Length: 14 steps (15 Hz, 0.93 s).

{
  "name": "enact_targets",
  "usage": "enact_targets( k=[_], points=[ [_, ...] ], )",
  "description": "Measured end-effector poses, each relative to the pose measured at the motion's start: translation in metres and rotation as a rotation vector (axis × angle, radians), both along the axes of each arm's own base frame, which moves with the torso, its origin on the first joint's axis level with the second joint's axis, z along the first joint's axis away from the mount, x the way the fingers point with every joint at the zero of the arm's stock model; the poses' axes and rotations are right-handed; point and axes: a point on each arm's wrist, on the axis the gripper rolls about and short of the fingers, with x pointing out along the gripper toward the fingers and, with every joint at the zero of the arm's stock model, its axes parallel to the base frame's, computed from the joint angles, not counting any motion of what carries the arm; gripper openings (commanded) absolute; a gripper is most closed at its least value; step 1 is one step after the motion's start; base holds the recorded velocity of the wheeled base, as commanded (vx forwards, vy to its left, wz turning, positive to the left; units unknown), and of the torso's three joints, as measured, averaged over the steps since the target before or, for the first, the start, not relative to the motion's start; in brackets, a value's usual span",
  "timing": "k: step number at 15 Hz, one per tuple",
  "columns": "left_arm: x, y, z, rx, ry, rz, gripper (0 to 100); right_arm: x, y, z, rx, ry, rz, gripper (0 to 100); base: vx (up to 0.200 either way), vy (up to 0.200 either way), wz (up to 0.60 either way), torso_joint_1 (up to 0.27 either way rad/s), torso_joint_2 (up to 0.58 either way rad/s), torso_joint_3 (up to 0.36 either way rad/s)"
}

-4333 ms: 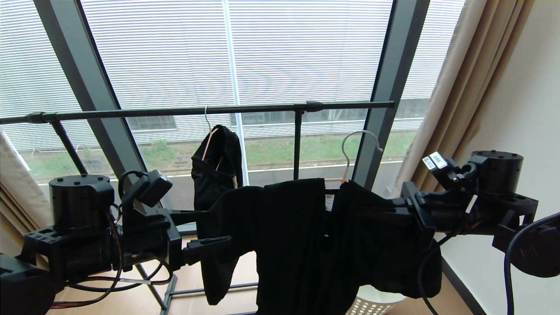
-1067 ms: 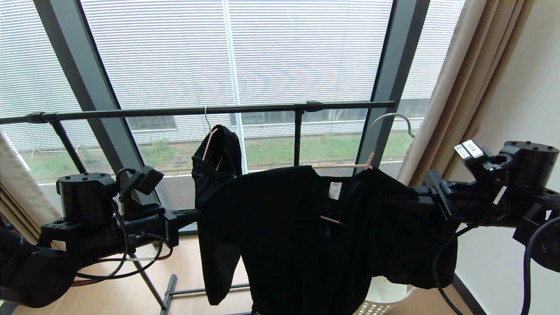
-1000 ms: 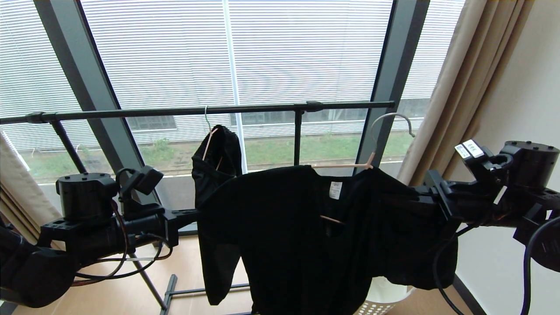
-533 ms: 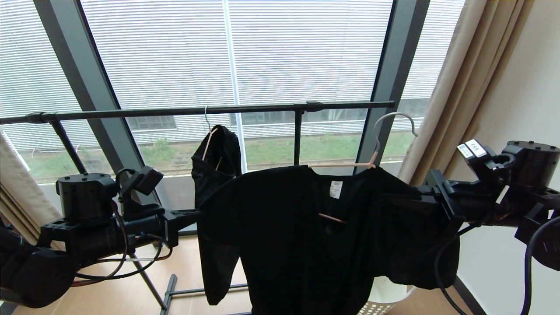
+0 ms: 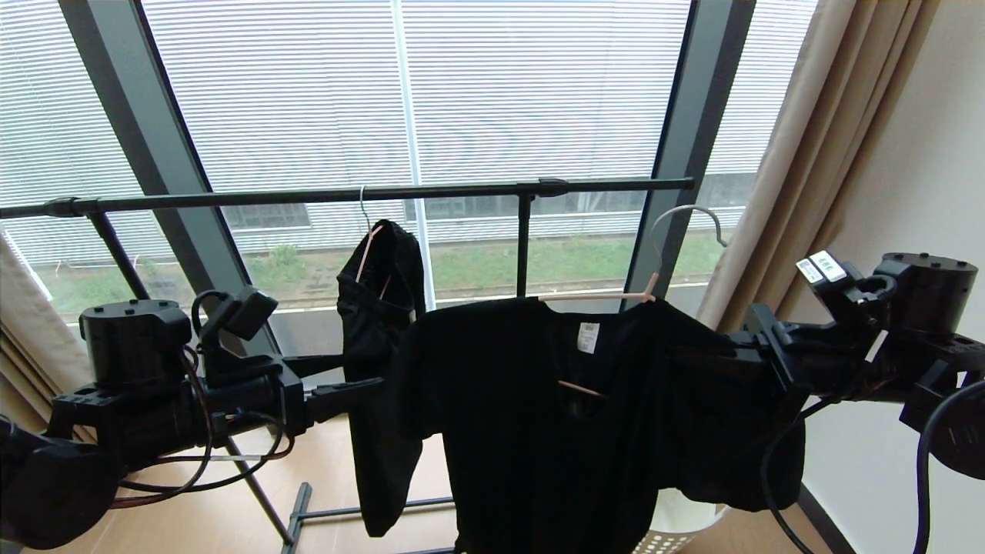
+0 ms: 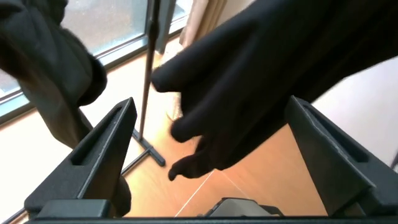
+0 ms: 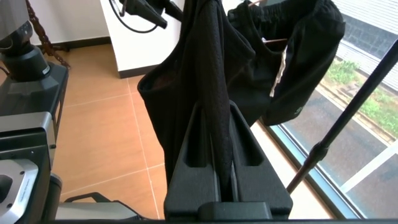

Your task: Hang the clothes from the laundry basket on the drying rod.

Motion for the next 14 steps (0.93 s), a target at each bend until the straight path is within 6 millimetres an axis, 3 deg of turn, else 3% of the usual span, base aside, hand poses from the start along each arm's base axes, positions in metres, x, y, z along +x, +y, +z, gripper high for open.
enact_targets(
  k=[8,11,14],
  points=[
    [-0.043,-0.009,0.059,-0.042,0.004,-0.077,100,-0.01,0.043,-0.031,-0.024,0.111,0.145,0,0.0,0.0,0.0,0.0,0.0,0.0],
    [-0.045,-0.021,0.088,-0.006,0.003,-0.142,100,-0.014,0.05,-0.036,-0.029,0.13,0.173,0,0.0,0.0,0.0,0.0,0.0,0.0],
    [-0.044,-0.038,0.104,0.154,-0.059,-0.268,100,-0.017,0.054,-0.039,-0.033,0.134,0.189,0,0.0,0.0,0.0,0.0,0.0,0.0]
  ],
)
